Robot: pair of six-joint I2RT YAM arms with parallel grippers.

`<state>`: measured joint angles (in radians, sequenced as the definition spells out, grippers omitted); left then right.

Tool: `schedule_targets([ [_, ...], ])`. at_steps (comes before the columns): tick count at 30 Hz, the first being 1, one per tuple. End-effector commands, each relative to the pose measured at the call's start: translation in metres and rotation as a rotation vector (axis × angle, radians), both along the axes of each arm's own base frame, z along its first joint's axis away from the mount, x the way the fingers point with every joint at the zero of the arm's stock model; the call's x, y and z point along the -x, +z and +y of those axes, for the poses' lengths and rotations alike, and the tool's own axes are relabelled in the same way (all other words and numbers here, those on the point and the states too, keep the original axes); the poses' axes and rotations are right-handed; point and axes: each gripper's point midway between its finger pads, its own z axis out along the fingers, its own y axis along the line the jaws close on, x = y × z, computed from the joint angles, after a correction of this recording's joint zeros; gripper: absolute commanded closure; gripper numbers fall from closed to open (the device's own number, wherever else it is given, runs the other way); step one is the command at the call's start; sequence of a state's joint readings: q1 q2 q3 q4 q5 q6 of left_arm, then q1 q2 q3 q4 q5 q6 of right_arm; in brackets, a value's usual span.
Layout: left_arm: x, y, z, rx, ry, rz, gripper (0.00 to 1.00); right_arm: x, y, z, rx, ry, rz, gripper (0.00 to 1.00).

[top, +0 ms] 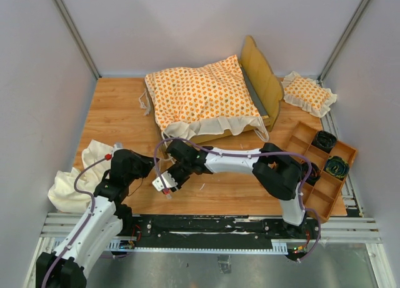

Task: Set up the pet bed
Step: Tie the ropes to the bed frame.

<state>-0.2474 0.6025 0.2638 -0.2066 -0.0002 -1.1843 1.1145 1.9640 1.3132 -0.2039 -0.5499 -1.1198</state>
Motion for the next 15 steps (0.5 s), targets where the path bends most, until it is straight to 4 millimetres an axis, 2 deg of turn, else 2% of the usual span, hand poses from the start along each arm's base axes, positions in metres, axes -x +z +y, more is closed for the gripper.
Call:
schedule_targets([
  [1, -0.007, 0.003, 0.007, 0.013, 0.05, -0.033, 1.0, -0.015, -0.008, 0.001, 0.02, 0.011, -0.007, 0.66],
  [10, -0.009, -0.001, 0.008, 0.018, 0.058, -0.029, 1.0, -0.018, -0.03, -0.001, 0.086, 0.014, 0.039, 0.67],
  [15, -0.009, -0.001, 0.01, 0.012, 0.061, -0.026, 1.0, -0.014, -0.041, -0.01, 0.151, 0.034, 0.062, 0.74],
])
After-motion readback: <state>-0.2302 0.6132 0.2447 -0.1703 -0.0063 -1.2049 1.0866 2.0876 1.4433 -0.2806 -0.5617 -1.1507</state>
